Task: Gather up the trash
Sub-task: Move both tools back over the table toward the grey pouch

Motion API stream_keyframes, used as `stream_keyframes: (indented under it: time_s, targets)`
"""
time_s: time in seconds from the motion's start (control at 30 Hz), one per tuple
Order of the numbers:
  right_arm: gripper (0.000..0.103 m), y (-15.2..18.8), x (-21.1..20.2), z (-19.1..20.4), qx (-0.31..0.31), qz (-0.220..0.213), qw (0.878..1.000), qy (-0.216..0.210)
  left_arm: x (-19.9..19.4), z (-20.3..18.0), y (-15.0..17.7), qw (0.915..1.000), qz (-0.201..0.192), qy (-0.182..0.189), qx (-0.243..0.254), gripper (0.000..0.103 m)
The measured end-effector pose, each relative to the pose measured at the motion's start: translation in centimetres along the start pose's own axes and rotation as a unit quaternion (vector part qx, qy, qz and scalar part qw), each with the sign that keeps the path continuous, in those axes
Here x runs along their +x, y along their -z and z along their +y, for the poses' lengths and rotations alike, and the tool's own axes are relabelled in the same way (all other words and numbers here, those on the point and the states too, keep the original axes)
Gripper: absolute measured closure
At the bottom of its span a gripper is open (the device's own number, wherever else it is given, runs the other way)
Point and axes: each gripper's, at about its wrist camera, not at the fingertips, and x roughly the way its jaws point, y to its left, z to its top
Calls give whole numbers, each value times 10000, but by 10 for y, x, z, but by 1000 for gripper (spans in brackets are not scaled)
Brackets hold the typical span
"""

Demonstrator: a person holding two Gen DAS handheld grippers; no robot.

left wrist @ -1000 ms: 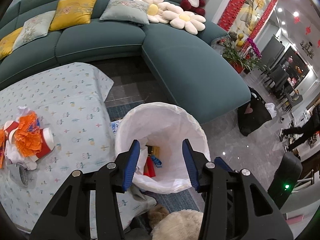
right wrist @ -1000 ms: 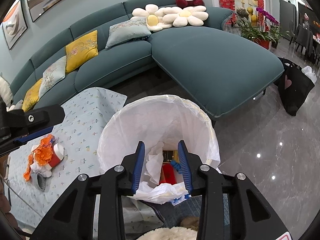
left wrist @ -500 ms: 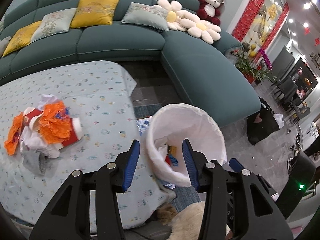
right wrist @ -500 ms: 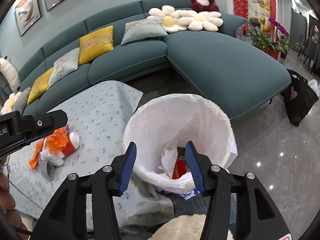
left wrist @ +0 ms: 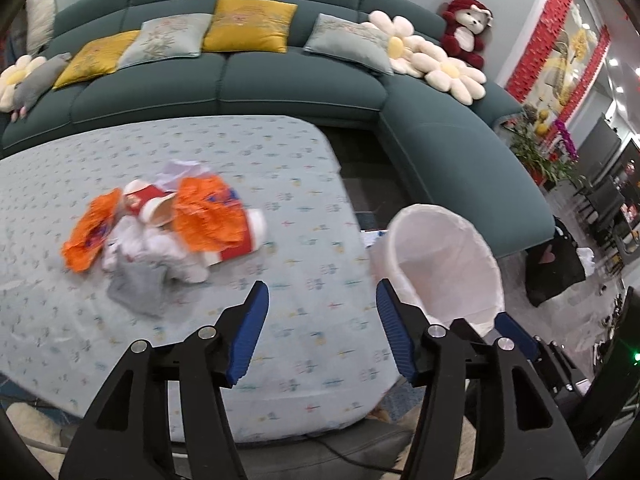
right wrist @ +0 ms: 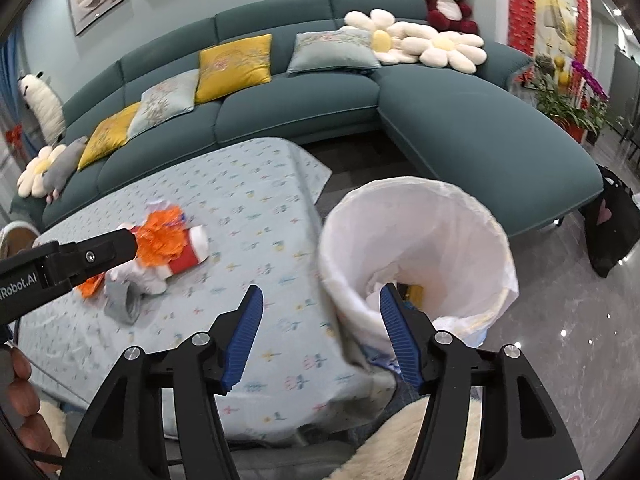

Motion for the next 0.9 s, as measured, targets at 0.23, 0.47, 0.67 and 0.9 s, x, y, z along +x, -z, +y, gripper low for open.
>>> stream_keyframes:
  time_s: [0.23, 0.47, 0.67, 0.9]
  targets:
    - [39, 10, -7, 28, -263, 25, 9996, -21, -13, 32, 18, 9996, -5, -184, -229, 47]
    - [39, 11, -13, 42, -420, 3, 9991, -34, -25, 52, 27, 9990, -41, -228, -393, 47]
    - [39, 14, -16, 55, -567, -5, 9984, -63, -32, 66, 32, 9981, -52, -297, -533, 47]
    - [39, 18, -17, 74, -730, 6, 9972, -175, -44, 93, 40, 9962, -125, -471, -727, 45]
